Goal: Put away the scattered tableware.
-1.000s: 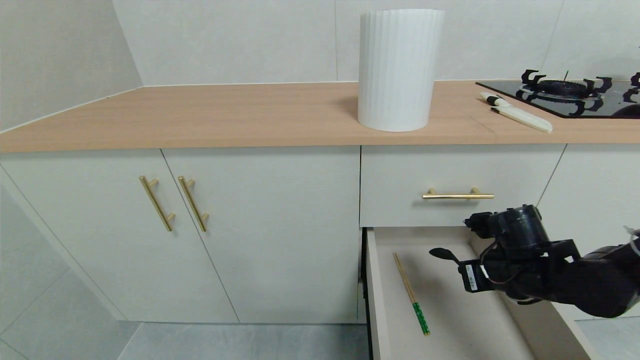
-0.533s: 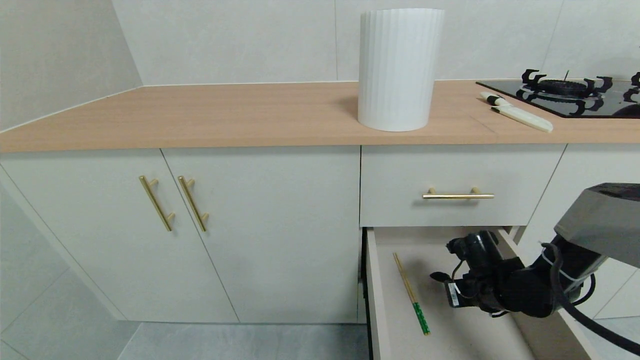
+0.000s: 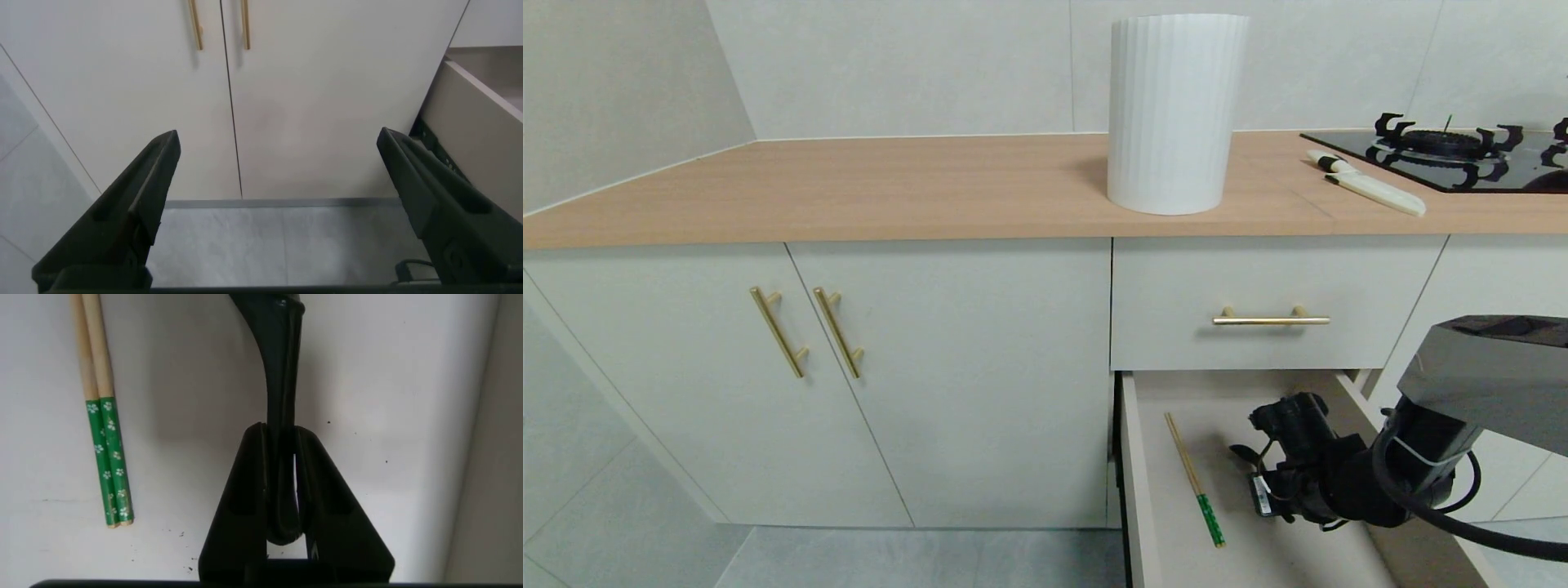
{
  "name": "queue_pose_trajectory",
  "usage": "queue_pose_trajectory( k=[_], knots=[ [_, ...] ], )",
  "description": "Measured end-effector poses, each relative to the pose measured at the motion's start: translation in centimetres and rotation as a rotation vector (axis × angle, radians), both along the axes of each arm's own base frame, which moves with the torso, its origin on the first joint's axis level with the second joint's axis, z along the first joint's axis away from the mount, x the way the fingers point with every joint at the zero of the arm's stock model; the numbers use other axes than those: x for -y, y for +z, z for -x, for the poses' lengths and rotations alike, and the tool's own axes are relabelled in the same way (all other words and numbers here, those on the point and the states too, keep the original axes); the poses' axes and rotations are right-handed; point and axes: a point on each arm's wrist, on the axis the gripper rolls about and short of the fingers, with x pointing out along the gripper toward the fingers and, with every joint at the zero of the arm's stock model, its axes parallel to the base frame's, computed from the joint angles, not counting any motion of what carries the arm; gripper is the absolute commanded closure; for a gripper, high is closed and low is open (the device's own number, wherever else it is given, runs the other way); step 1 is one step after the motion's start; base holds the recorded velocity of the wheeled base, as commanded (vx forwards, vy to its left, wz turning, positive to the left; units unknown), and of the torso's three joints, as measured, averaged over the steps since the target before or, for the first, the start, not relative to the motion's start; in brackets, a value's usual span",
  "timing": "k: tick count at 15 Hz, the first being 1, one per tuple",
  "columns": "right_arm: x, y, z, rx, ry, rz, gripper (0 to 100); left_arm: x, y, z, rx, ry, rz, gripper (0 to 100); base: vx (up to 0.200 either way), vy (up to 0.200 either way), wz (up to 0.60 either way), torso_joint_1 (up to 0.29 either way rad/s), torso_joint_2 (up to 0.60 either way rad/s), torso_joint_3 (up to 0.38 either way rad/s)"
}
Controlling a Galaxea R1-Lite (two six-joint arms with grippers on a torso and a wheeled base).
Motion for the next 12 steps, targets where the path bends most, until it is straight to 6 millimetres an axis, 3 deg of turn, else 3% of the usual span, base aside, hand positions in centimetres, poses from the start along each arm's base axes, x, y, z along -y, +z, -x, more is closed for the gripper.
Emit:
queue_pose_trajectory(
  k=[4,5,12],
  knots=[
    [-0.02,-0.14,0.07,-0.005,0.001,0.002,100,0.00,0.00,0.00,0.000,-0.001,0.000,0,0.000,0.000,0.00,0.000,0.00,0.000],
    [-0.01,-0.14,0.07,-0.005,0.002,0.002,0,0.00,0.00,0.00,0.000,-0.001,0.000,0,0.000,0.000,0.00,0.000,0.00,0.000],
    [0.05,-0.14,0.17,-0.008,0.003,0.005,0,0.00,0.00,0.00,0.000,0.000,0.000,0,0.000,0.000,0.00,0.000,0.00,0.000]
  ],
)
